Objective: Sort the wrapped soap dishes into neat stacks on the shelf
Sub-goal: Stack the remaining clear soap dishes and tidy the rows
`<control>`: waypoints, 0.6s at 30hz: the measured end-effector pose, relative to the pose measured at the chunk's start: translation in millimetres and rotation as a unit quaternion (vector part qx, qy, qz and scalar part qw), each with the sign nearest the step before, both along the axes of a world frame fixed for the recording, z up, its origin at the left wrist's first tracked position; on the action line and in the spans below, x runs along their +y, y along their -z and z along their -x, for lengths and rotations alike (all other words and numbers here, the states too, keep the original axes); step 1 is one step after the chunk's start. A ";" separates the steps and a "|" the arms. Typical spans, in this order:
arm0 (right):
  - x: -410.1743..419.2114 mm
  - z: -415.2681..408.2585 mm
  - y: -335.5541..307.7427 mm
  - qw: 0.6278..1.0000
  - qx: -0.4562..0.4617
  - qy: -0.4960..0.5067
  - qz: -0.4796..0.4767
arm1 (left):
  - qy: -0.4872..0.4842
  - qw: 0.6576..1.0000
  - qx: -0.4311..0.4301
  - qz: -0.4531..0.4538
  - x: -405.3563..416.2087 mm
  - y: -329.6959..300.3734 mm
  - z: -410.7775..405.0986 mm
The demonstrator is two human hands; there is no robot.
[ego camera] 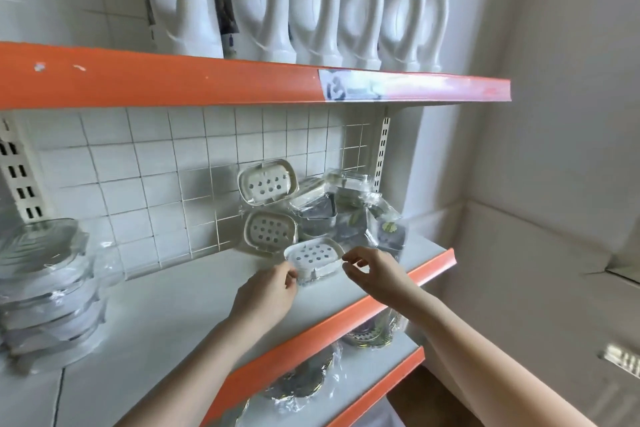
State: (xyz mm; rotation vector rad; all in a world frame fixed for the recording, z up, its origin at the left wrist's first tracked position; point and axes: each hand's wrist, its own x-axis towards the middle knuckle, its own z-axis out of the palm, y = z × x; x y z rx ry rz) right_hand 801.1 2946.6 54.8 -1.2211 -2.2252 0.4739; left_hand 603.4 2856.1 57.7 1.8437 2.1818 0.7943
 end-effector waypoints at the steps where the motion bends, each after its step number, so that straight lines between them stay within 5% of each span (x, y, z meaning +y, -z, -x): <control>1: 3.9 -6.9 -0.4 1.000 -0.003 0.001 0.001 | 0.001 1.000 -0.002 0.000 6.3 1.6 -7.0; 18: 34.2 -41.9 27.8 0.999 0.017 0.014 0.029 | 0.008 0.999 0.009 -0.042 72.4 27.4 -47.0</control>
